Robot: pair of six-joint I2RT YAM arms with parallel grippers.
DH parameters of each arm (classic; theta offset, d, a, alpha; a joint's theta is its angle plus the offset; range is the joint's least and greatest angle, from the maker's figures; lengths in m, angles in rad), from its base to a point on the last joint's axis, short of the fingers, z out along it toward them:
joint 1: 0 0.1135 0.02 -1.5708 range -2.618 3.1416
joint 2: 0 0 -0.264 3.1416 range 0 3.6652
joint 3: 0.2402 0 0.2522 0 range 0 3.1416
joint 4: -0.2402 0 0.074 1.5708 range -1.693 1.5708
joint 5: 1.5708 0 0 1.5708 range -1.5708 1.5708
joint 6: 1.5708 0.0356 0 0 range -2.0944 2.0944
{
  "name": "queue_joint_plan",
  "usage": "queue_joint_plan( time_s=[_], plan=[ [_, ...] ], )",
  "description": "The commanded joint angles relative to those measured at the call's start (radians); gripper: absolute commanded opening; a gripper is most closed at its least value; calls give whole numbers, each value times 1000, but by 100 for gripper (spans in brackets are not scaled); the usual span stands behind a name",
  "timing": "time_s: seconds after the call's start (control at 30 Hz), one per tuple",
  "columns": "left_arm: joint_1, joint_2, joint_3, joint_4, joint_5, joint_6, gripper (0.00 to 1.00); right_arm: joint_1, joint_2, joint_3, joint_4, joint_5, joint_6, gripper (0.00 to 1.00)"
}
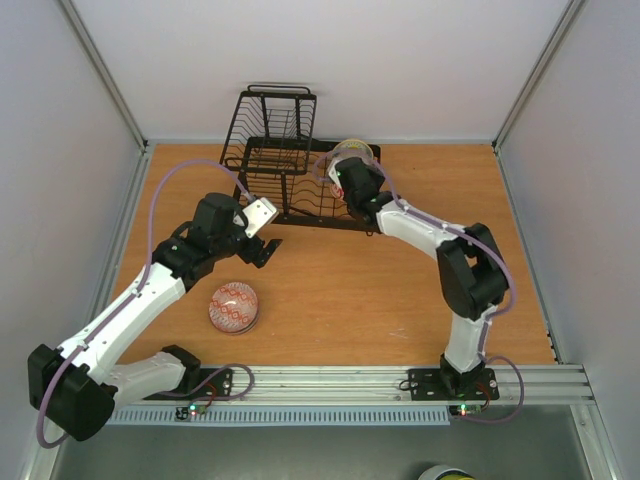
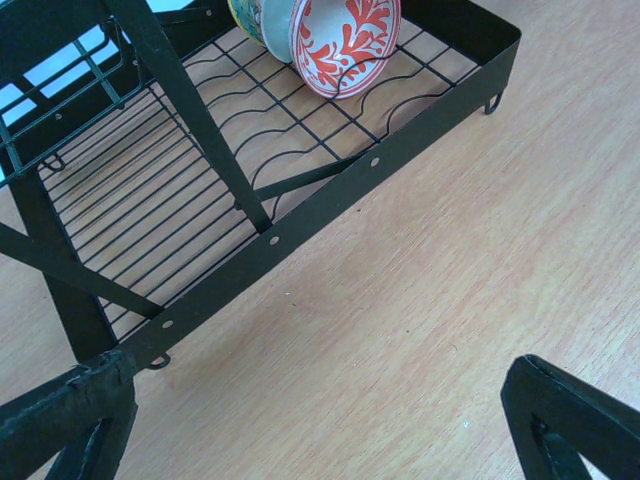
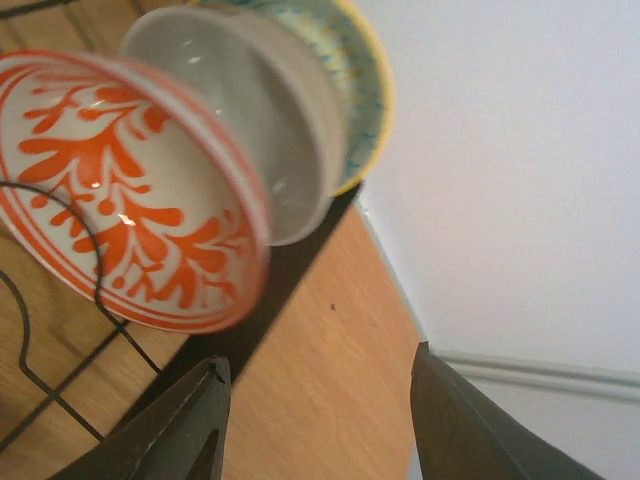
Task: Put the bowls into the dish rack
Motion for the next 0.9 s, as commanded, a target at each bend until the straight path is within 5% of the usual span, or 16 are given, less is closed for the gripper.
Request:
queue_joint_plan(
  time_s=[0.0, 0.13, 0.2, 0.3, 0.57, 0.87],
  plan=[
    [6, -2, -3, 34, -19, 8, 99, 12, -135, 59, -188, 3, 215, 50],
    [11, -9, -1, 52, -82, 9, 99, 25, -168, 267, -606, -111, 623, 37],
    [30, -15, 2, 57, -127, 7, 99, 26, -168, 367, -817, -273, 844, 24],
    [68, -20, 14, 63, -191, -9, 100, 56, -164, 447, -1040, -566, 1022, 22],
    [248, -26, 10, 120, -364, -8, 99, 299, -283, 276, -1061, -868, 1146, 22],
    [538, -76, 71, 9, -206, -108, 99, 479, -209, 244, -963, -956, 1196, 25]
  ],
)
